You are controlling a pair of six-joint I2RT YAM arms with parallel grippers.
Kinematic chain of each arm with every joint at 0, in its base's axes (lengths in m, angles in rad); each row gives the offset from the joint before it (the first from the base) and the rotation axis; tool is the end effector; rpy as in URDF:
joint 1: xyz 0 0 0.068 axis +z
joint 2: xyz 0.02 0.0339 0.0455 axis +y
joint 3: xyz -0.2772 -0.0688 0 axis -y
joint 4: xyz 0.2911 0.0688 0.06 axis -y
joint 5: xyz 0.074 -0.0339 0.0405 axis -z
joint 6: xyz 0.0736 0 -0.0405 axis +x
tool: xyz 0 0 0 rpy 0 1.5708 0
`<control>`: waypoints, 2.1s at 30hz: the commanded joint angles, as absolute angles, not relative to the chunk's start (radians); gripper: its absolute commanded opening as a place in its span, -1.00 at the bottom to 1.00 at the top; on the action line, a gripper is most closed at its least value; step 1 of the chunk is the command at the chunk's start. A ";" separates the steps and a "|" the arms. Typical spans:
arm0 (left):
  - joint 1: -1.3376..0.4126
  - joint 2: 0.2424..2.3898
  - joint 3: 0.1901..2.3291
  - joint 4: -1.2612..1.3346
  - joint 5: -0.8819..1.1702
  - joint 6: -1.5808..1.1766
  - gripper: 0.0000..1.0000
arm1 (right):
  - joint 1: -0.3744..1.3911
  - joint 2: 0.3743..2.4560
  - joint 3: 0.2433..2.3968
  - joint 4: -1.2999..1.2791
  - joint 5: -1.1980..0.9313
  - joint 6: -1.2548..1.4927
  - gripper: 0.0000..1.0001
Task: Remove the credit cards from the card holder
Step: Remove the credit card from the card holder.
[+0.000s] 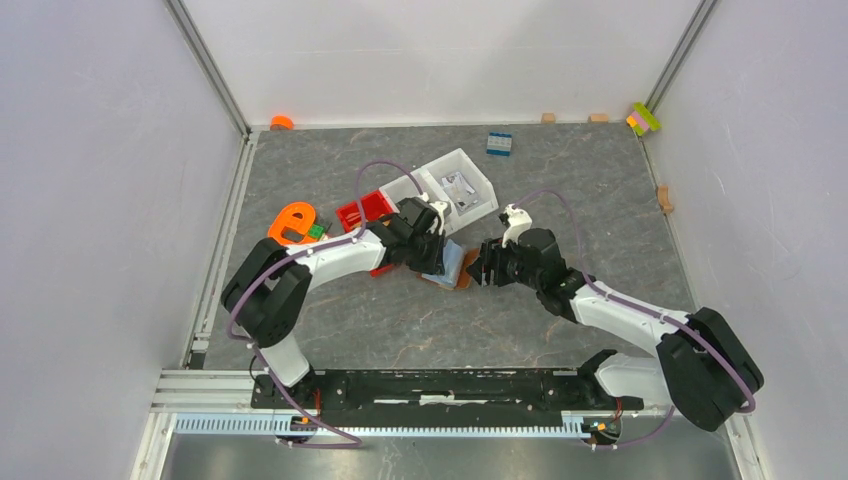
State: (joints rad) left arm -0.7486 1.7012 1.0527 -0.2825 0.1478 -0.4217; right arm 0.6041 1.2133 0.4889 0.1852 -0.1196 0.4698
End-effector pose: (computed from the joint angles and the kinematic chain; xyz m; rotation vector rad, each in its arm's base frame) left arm 0.2944 -0.2883 0.1426 0.4887 2.5692 -0.6397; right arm 0.2477 0.1816 0.1497 -0.2222 2.1903 0.7514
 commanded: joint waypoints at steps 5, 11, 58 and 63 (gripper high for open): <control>-0.739 1.754 1.075 -0.263 0.234 -0.459 -0.64 | 0.598 1.308 0.487 0.295 -0.202 0.496 0.42; -0.740 1.752 1.060 -0.211 0.312 -0.466 -0.64 | 0.597 1.373 0.509 0.288 -0.214 0.497 0.42; -0.683 1.702 0.901 0.172 0.577 -0.612 0.03 | 0.509 1.427 0.392 0.535 -0.442 0.624 0.50; -0.673 1.687 0.855 0.285 0.620 -0.661 0.24 | 0.506 1.425 0.381 0.555 -0.449 0.640 0.57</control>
